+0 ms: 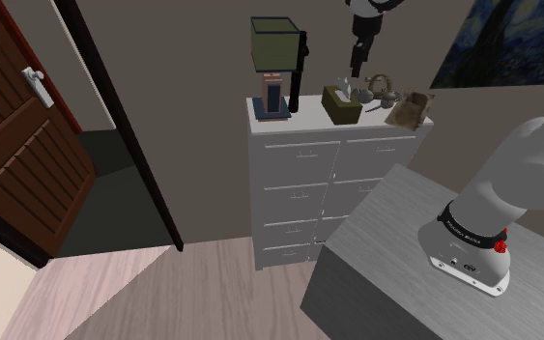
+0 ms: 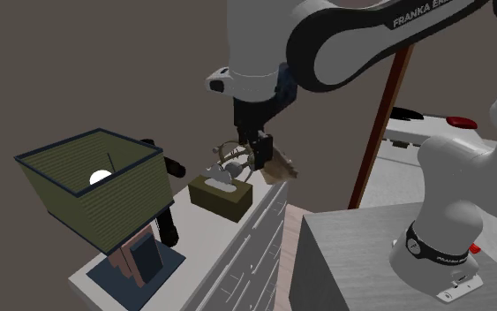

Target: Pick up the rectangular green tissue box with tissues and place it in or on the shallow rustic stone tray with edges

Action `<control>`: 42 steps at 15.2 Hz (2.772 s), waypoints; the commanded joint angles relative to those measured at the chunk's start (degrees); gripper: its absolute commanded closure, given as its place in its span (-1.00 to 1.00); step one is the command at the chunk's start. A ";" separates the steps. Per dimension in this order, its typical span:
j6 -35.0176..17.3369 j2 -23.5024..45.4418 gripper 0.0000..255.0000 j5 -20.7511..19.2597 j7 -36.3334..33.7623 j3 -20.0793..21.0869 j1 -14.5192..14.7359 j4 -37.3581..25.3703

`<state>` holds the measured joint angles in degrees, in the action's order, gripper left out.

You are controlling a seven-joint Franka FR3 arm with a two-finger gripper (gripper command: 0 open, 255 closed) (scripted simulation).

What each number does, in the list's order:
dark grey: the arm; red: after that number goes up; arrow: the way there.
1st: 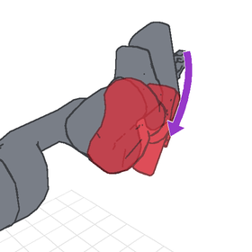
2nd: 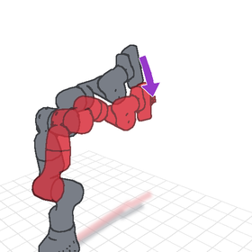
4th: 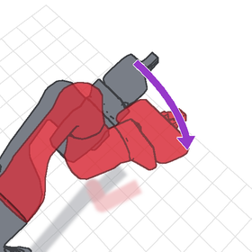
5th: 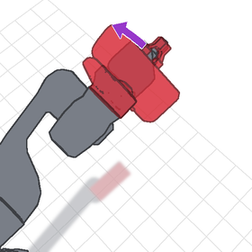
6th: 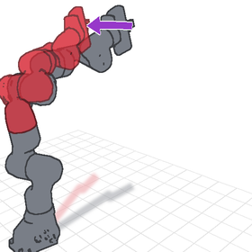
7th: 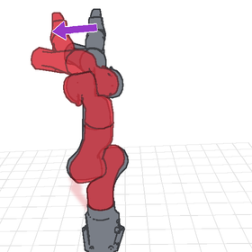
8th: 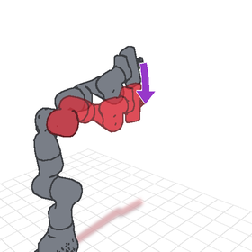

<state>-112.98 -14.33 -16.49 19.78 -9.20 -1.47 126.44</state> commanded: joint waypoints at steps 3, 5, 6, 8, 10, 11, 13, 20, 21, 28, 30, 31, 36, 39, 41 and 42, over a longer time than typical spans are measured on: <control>-4.53 8.06 -1.00 -2.89 1.11 -0.85 -0.76 -3.85; -6.34 12.21 -1.00 -4.20 1.59 -1.23 -1.13 -6.39; -7.15 14.30 -1.00 -4.83 1.83 -1.42 -1.31 -7.76; -8.62 18.51 -1.00 -6.04 2.30 -1.79 -1.67 -10.74; -9.87 22.76 -1.00 -7.16 2.78 -2.15 -2.03 -14.01; -10.40 24.91 -1.00 -7.68 3.03 -2.33 -2.21 -15.77; -11.48 27.14 -1.00 -8.17 3.22 -2.60 -2.51 -17.10; -15.77 29.78 -1.00 -8.58 3.00 -3.22 -3.55 -15.77; -15.77 29.79 -1.00 -8.58 3.00 -3.22 -3.55 -15.78; -15.75 29.79 -1.00 -8.57 3.00 -3.22 -3.55 -15.79; -15.75 29.79 1.00 -8.57 3.00 -3.22 -3.55 -15.79; -15.75 29.79 1.00 -8.57 3.00 -3.22 -3.55 -15.79; -15.54 29.77 1.00 -8.53 2.99 -3.17 -3.48 -15.95; -15.15 29.41 1.00 -8.46 3.27 -3.20 -3.52 -16.05; -13.90 28.67 1.00 -8.24 3.79 -3.15 -3.47 -16.64; -13.28 28.32 1.00 -8.14 4.06 -3.12 -3.44 -16.95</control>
<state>-126.90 14.26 -24.76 23.56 -12.38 -4.95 109.79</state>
